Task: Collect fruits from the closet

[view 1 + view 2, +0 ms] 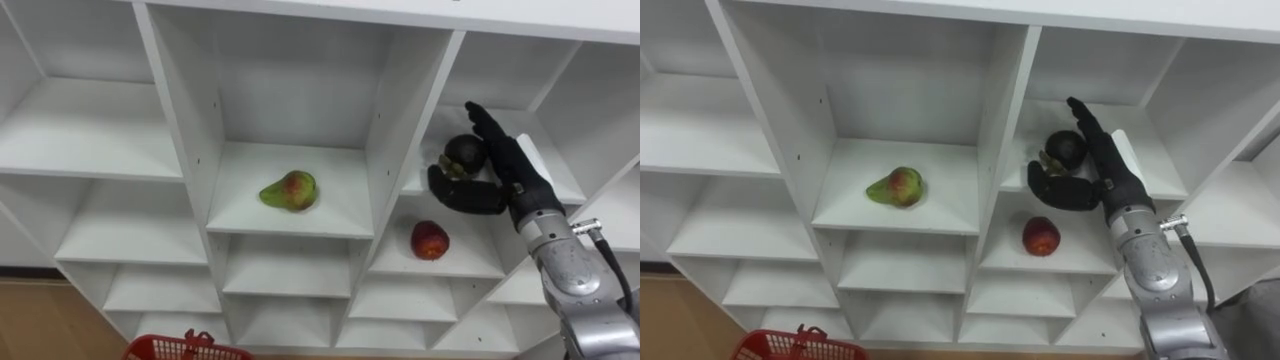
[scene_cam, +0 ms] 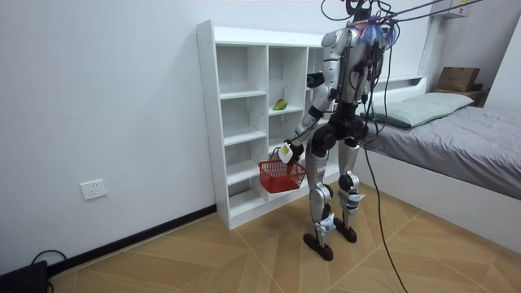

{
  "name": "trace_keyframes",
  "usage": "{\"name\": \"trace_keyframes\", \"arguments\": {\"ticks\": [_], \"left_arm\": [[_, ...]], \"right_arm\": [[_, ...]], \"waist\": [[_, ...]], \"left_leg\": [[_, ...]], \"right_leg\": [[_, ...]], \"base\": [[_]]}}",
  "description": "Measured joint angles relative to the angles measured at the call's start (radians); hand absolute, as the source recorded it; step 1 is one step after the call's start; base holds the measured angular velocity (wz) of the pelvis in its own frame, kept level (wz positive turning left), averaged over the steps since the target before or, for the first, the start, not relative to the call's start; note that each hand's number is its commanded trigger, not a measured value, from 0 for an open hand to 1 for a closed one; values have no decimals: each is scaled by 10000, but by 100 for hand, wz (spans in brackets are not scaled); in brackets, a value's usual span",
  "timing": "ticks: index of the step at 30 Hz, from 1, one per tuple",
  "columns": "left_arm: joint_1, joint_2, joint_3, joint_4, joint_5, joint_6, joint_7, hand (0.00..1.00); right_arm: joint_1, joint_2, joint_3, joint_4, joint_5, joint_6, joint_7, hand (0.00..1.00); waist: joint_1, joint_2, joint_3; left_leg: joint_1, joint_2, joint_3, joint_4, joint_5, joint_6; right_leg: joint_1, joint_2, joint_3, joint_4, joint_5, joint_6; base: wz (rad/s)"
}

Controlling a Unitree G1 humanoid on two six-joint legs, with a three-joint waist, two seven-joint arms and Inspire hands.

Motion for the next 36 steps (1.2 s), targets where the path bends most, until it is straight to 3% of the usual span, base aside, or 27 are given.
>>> {"name": "trace_keyframes", "arguments": {"ticks": [14, 29, 36], "left_arm": [[-23, 104, -105, 2, 9, 227, 29, 100], [-73, 140, -264, 2, 1, 227, 250, 100], [-115, 135, -364, 16, 6, 227, 227, 100]], "right_arm": [[-664, -37, -786, 965, -21, -54, 88, 100], [-753, 29, -819, 1020, 6, -73, -78, 100], [-436, 94, -807, 726, 1299, -58, -75, 100]], "waist": [[-12, -6, 11], [14, -47, 55], [7, -36, 65]], "left_leg": [[0, 10, -18, 29, -9, -2], [3, 10, -35, -43, -10, -2], [-21, 18, -26, -131, -10, -3]], "right_leg": [[56, 4, -132, -1, 10, 5], [41, 9, -137, -48, 9, 7], [20, 19, -136, -46, 8, 7]], "base": [[1], [0], [0]]}}
